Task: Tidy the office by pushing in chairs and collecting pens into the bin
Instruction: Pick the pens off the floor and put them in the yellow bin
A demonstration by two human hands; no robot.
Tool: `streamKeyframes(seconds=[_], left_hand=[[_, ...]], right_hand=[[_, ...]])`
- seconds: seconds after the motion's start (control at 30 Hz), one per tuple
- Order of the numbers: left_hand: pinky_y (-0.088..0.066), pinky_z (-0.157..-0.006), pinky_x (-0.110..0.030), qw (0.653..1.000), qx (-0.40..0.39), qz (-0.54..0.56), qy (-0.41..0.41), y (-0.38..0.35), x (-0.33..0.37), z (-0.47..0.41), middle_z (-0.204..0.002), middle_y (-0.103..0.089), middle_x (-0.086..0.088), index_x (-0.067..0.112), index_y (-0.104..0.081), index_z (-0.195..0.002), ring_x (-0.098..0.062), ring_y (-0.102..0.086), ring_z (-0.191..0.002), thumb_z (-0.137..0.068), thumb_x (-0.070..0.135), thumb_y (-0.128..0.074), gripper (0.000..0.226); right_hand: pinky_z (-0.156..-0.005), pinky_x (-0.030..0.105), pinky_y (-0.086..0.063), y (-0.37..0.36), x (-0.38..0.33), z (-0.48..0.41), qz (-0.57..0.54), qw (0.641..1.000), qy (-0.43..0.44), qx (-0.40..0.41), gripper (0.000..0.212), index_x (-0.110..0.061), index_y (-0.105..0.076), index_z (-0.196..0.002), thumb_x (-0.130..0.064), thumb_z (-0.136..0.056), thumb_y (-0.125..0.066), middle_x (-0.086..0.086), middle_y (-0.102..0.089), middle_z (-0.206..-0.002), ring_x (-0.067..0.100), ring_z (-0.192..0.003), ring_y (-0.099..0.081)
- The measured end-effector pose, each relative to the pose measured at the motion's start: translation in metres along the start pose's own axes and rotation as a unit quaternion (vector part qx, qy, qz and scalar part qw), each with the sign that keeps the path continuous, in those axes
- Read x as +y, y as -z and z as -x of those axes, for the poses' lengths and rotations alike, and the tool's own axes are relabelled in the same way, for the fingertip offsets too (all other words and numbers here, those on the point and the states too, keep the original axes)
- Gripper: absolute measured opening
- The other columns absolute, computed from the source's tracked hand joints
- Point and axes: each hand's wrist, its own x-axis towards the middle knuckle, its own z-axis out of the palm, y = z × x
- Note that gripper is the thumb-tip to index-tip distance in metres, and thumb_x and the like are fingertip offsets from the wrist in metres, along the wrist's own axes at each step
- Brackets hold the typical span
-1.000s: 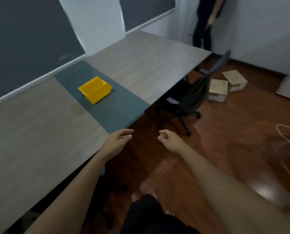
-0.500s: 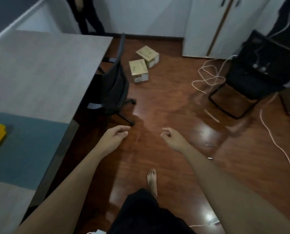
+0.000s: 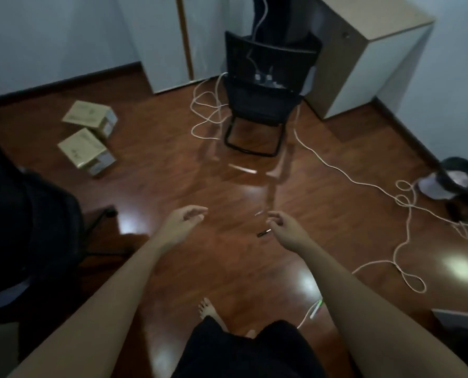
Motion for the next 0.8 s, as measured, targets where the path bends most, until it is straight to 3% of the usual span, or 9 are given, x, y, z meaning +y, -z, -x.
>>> streamKeyframes(seconds=[0.07, 0.17, 0.23, 0.37, 0.5, 0.63, 0.7, 0.8], left_hand=[[-0.051, -0.091, -0.006, 1.000, -0.025, -0.010, -0.015, -0.017, 0.027, -0.028, -0.130, -0.073, 0.005, 0.018, -0.072, -0.136, -0.004, -0.067, -0.110, -0.108, 0.020, -0.061, 0.030], [-0.044, -0.075, 0.005, 0.998, -0.057, -0.021, -0.022, -0.046, 0.066, -0.066, -0.129, -0.071, 0.002, 0.014, -0.070, -0.137, -0.002, -0.064, -0.107, -0.109, 0.018, -0.059, 0.030], [-0.044, -0.080, 0.001, 0.997, -0.071, -0.023, -0.019, -0.067, 0.087, -0.092, -0.131, -0.071, 0.003, 0.016, -0.070, -0.138, -0.006, -0.062, -0.115, -0.109, 0.020, -0.059, 0.031], [-0.048, -0.095, -0.015, 0.998, -0.068, -0.017, -0.006, -0.110, 0.123, -0.138, -0.130, -0.074, 0.005, 0.019, -0.072, -0.134, -0.007, -0.067, -0.119, -0.109, 0.022, -0.059, 0.028], [-0.050, -0.099, -0.017, 0.998, -0.057, -0.005, 0.013, -0.156, 0.155, -0.176, -0.127, -0.077, 0.006, 0.018, -0.073, -0.132, 0.000, -0.068, -0.115, -0.109, 0.021, -0.060, 0.027], [-0.050, -0.095, -0.018, 0.998, -0.053, -0.001, 0.042, -0.194, 0.178, -0.212, -0.127, -0.078, 0.003, 0.016, -0.073, -0.131, -0.012, -0.070, -0.120, -0.108, 0.018, -0.059, 0.027], [-0.052, -0.098, -0.021, 0.997, -0.051, 0.003, 0.062, -0.207, 0.184, -0.224, -0.127, -0.077, 0.004, 0.016, -0.073, -0.131, -0.010, -0.070, -0.118, -0.109, 0.018, -0.058, 0.027], [-0.050, -0.089, -0.014, 0.994, -0.060, -0.004, 0.090, -0.222, 0.184, -0.241, -0.127, -0.076, 0.005, 0.017, -0.073, -0.133, -0.005, -0.069, -0.112, -0.110, 0.020, -0.056, 0.028]], right_hand=[[-0.096, 0.027, -0.044, 0.027, 0.019, -0.003, -0.018, 0.999, -0.021, 0.024, 0.044, -0.007, -0.056, -0.149, -0.023, -0.107, -0.060, 0.012, -0.066, -0.141, 0.023, -0.128, -0.063], [-0.101, 0.031, -0.047, 0.066, 0.051, -0.014, -0.047, 0.997, -0.035, 0.054, 0.043, -0.006, -0.057, -0.148, -0.021, -0.107, -0.061, 0.013, -0.065, -0.142, 0.020, -0.125, -0.061], [-0.102, 0.032, -0.048, 0.093, 0.071, -0.028, -0.054, 0.996, -0.044, 0.060, 0.043, -0.007, -0.058, -0.147, -0.022, -0.108, -0.061, 0.010, -0.066, -0.140, 0.019, -0.126, -0.061], [-0.108, 0.037, -0.049, 0.148, 0.107, -0.070, -0.061, 0.995, -0.051, 0.053, 0.044, -0.006, -0.058, -0.146, -0.023, -0.106, -0.062, 0.014, -0.067, -0.142, 0.025, -0.131, -0.063], [-0.109, 0.039, -0.048, 0.207, 0.130, -0.111, -0.050, 0.997, -0.049, 0.026, 0.045, -0.006, -0.057, -0.147, -0.026, -0.108, -0.060, 0.013, -0.064, -0.144, 0.027, -0.135, -0.060], [-0.106, 0.037, -0.049, 0.249, 0.151, -0.146, -0.031, 0.997, -0.064, -0.005, 0.045, -0.007, -0.058, -0.145, -0.030, -0.107, -0.062, 0.015, -0.066, -0.141, 0.029, -0.132, -0.062], [-0.108, 0.039, -0.051, 0.259, 0.162, -0.159, -0.028, 0.997, -0.072, -0.019, 0.044, -0.007, -0.060, -0.143, -0.030, -0.106, -0.063, 0.015, -0.067, -0.140, 0.030, -0.131, -0.064], [-0.107, 0.036, -0.050, 0.265, 0.171, -0.173, -0.033, 0.995, -0.090, -0.035, 0.043, -0.010, -0.061, -0.143, -0.032, -0.106, -0.063, 0.013, -0.067, -0.140, 0.028, -0.131, -0.063]])
